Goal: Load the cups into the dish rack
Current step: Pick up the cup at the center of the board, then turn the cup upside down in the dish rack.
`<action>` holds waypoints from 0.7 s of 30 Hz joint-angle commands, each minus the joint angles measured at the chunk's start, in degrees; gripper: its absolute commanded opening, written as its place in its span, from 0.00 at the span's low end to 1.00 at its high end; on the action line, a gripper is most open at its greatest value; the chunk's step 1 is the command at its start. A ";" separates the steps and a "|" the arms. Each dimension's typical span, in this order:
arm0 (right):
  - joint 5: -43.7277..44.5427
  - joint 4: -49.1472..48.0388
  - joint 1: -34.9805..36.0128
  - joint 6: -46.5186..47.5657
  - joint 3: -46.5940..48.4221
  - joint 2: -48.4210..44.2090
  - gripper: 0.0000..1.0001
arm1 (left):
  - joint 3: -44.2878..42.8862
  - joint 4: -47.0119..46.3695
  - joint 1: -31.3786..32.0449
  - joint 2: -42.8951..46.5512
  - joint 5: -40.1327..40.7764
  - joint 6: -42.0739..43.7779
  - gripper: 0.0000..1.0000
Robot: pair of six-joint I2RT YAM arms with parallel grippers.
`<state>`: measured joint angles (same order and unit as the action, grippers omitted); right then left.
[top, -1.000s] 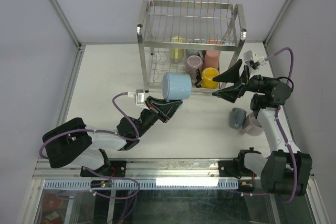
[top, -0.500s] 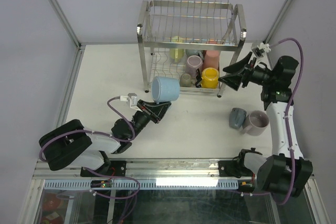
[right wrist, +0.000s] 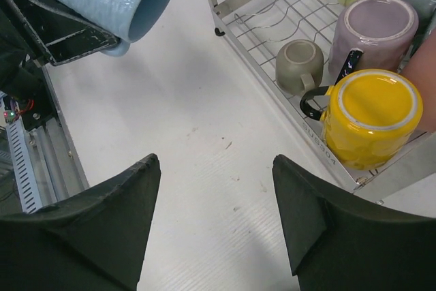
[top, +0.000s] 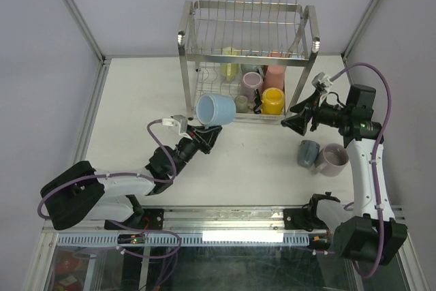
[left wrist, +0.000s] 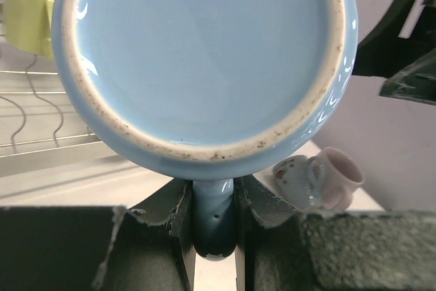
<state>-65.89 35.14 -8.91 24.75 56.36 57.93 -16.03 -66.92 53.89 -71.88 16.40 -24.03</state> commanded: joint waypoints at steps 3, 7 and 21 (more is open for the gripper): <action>0.60 2.64 -0.76 4.95 -0.27 -0.74 0.70 | -9.41 3.56 -0.45 0.28 3.62 10.84 0.00; 0.77 2.61 -0.78 5.30 -0.48 -0.28 0.70 | -13.40 6.21 -0.45 -2.67 5.22 14.72 0.00; 0.61 3.18 -0.76 5.92 -0.49 0.69 0.70 | -24.03 7.32 -4.21 -16.09 8.28 19.64 0.00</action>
<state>-64.99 38.57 -9.39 29.47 55.40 58.76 -33.85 -51.31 52.16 -87.37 23.55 -6.37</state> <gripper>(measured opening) 0.696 0.191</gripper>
